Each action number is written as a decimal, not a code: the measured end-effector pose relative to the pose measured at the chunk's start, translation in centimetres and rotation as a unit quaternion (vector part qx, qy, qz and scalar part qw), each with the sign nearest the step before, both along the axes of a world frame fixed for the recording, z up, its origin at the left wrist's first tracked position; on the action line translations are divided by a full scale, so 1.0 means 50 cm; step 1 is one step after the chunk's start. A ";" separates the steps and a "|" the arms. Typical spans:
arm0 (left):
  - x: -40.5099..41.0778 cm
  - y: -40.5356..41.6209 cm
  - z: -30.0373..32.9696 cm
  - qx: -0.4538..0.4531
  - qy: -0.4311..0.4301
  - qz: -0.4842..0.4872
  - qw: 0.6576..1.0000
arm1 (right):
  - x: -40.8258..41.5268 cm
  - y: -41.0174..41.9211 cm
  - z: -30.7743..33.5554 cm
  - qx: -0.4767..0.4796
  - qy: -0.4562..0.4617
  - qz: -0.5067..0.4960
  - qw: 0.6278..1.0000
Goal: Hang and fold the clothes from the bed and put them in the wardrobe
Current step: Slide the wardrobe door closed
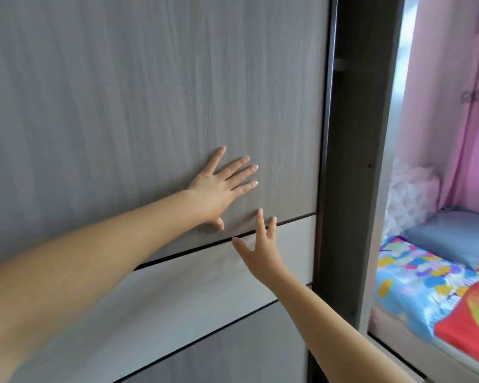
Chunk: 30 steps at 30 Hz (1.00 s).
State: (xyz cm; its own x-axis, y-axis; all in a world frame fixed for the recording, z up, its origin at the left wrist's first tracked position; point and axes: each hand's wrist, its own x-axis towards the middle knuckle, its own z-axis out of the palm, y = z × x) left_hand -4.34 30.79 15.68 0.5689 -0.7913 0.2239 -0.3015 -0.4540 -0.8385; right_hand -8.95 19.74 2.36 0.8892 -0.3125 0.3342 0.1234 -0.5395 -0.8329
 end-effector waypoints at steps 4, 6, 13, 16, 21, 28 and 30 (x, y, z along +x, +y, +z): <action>0.016 -0.072 0.000 0.003 0.001 0.004 1.000 | 0.011 -0.024 0.011 0.045 0.001 -0.036 0.998; 0.022 -0.100 0.000 0.005 -0.001 0.006 1.000 | 0.021 -0.036 0.014 0.058 -0.001 -0.052 0.997; 0.037 -0.203 0.003 0.008 0.010 0.009 1.000 | 0.064 -0.118 -0.005 0.082 -0.033 -0.078 0.993; 0.041 -0.244 0.003 0.010 0.010 0.007 1.000 | 0.075 -0.162 -0.009 0.078 -0.036 -0.077 0.993; 0.046 -0.300 0.003 0.006 0.005 -0.003 1.000 | 0.082 -0.224 -0.012 0.075 -0.042 -0.080 0.993; 0.048 -0.370 0.004 0.004 0.003 -0.010 1.000 | 0.089 -0.301 -0.015 0.076 -0.049 -0.083 0.992; 0.048 -0.388 0.006 0.006 0.005 -0.005 1.000 | 0.092 -0.321 -0.015 0.073 -0.047 -0.083 0.993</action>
State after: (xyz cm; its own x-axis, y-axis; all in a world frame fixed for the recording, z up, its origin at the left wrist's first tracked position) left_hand -1.96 11.38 15.96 0.5627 -0.7997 0.2091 -0.3152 -0.4414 -0.8401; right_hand -4.36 3.68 1.63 0.7881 -0.5033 0.3544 0.1243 -0.4338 -0.8924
